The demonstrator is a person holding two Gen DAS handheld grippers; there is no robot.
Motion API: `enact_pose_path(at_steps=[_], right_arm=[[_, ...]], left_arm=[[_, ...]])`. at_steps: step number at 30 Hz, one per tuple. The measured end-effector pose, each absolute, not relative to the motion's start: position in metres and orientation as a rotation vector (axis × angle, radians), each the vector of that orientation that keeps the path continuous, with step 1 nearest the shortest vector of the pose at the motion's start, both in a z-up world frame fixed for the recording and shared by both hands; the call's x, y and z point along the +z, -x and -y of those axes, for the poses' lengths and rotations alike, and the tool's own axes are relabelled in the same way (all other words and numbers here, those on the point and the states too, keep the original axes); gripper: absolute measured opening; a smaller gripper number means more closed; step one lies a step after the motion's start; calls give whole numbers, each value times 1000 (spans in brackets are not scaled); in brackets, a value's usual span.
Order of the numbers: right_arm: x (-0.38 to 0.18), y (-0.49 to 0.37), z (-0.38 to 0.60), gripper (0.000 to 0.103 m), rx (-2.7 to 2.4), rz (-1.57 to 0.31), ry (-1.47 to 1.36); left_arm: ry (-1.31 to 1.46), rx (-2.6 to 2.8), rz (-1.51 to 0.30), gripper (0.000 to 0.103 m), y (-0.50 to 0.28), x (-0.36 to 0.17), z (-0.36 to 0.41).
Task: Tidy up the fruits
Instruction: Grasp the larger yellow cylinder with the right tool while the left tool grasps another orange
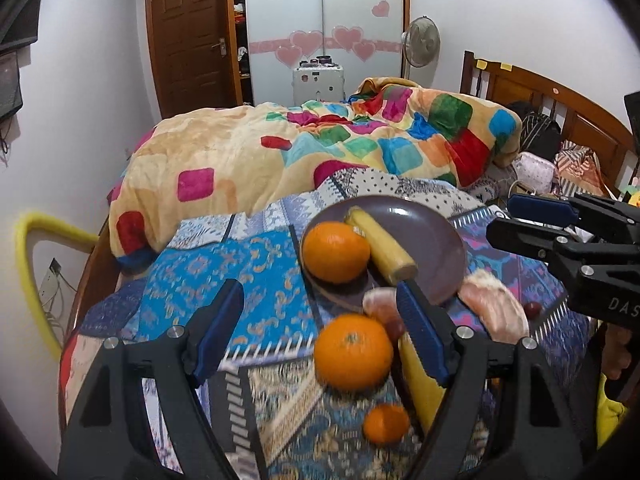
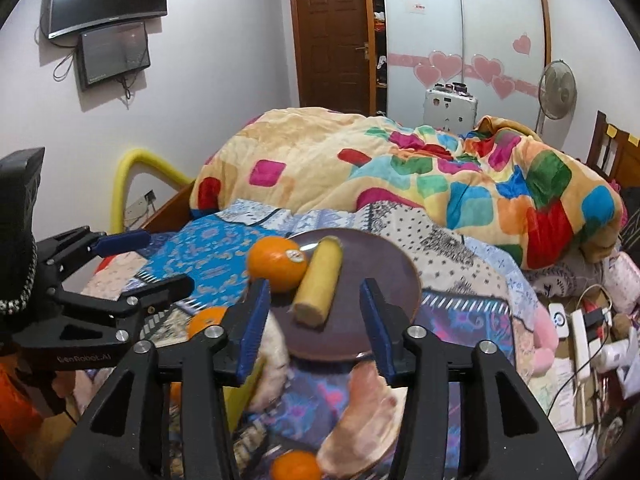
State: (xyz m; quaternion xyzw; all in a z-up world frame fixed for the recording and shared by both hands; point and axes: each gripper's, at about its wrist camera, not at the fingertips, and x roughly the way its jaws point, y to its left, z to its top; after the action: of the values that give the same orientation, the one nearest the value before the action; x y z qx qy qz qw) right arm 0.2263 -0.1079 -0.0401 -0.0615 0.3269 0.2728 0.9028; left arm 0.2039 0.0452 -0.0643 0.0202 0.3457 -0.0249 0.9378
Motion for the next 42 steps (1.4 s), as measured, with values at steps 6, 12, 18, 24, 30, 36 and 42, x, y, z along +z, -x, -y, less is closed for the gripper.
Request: enact_pose_path(at_steps=[6, 12, 18, 24, 30, 36, 42], right_arm=[[-55, -202, 96, 44, 575, -697, 148], [-88, -194, 83, 44, 593, -783, 125], [-111, -197, 70, 44, 595, -845, 112], [-119, -195, 59, 46, 583, -855, 135], [-118, -195, 63, 40, 594, -858, 127], [-102, -189, 76, 35, 614, -808, 101], [-81, -185, 96, 33, 595, -740, 76]], left_arm=[[-35, -47, -723, 79, -175, -78, -51], [-21, -27, -759, 79, -155, -99, -64], [-14, -17, -778, 79, -143, -114, -75], [1, -17, -796, 79, -139, -125, -81], [23, -17, -799, 79, -142, -126, -81], [22, -28, -793, 79, -149, -120, -73], [19, -51, -792, 79, -160, -116, -58]])
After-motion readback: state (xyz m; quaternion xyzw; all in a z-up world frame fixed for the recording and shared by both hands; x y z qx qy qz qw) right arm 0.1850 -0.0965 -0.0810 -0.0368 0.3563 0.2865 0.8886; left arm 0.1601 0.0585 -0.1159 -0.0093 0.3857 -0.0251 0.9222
